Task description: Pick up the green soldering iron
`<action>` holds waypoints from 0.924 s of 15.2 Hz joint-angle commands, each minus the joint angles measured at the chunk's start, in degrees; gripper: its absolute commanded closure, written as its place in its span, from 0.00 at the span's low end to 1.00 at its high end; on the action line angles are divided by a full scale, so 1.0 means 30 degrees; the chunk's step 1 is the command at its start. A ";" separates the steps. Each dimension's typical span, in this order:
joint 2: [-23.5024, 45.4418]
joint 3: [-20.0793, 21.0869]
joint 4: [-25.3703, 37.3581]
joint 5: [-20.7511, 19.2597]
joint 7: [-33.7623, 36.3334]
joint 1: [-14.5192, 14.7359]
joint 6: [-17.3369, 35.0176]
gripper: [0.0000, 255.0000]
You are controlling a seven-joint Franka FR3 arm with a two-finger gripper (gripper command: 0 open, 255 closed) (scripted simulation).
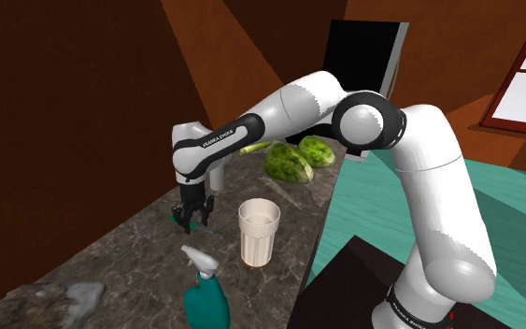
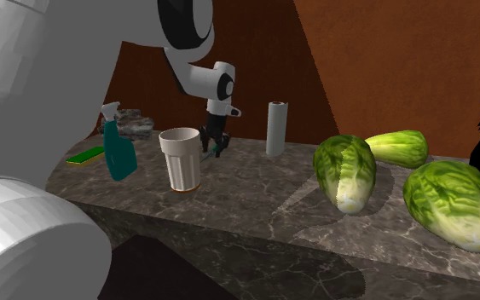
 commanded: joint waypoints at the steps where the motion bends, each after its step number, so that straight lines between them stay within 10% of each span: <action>1: 0.0035 -0.0005 0.0002 -0.0005 -0.0007 0.0000 0.0040 1.00; 14: -0.0611 0.0067 0.0331 0.0085 0.0064 -0.0051 -0.0923 1.00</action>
